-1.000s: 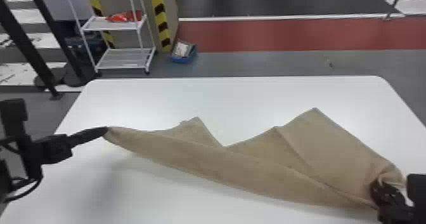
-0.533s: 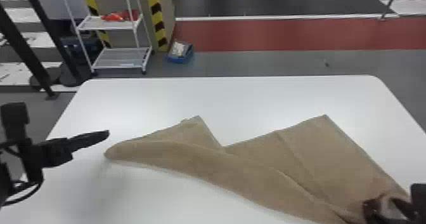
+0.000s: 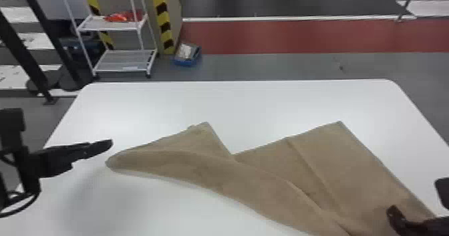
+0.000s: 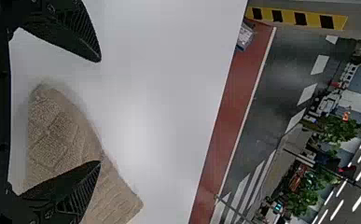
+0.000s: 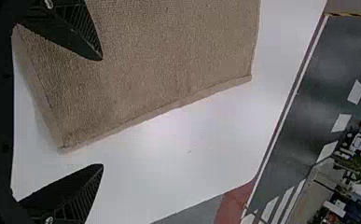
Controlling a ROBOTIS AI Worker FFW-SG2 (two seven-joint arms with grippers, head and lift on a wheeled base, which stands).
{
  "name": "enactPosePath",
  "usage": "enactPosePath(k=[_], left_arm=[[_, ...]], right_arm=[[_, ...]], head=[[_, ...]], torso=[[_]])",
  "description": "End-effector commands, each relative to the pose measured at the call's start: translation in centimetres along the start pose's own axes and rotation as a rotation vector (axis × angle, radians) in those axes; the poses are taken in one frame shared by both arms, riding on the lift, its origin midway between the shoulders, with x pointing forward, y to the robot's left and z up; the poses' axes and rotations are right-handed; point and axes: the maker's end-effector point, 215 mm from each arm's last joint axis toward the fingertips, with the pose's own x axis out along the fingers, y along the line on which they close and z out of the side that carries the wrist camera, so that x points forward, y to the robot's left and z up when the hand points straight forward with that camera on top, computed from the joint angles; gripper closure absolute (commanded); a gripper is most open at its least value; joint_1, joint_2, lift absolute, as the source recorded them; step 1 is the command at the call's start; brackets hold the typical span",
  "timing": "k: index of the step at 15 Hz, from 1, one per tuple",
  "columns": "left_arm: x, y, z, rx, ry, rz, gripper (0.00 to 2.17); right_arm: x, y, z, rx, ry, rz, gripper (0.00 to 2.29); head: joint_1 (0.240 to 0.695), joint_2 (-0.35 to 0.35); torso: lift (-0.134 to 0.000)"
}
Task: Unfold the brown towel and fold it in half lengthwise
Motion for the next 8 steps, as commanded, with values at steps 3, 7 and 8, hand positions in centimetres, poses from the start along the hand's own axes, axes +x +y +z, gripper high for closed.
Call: enactPosePath(k=[3, 7, 8], left_arm=[[0.0, 0.1, -0.3, -0.004, 0.005, 0.001, 0.07], [0.0, 0.0, -0.4, -0.005, 0.005, 0.002, 0.07], [0.1, 0.0, -0.4, -0.006, 0.005, 0.003, 0.07]], right_arm=[[-0.8, -5.4, 2.0, -0.283, -0.032, -0.028, 0.08], [-2.6, -6.9, -0.3, -0.529, 0.017, 0.054, 0.11], [-2.9, -8.1, -0.6, -0.563, 0.026, 0.047, 0.11]], head=[[0.695, 0.003], [0.695, -0.035], [0.695, -0.041]], torso=[[-0.123], [-0.123], [-0.123]])
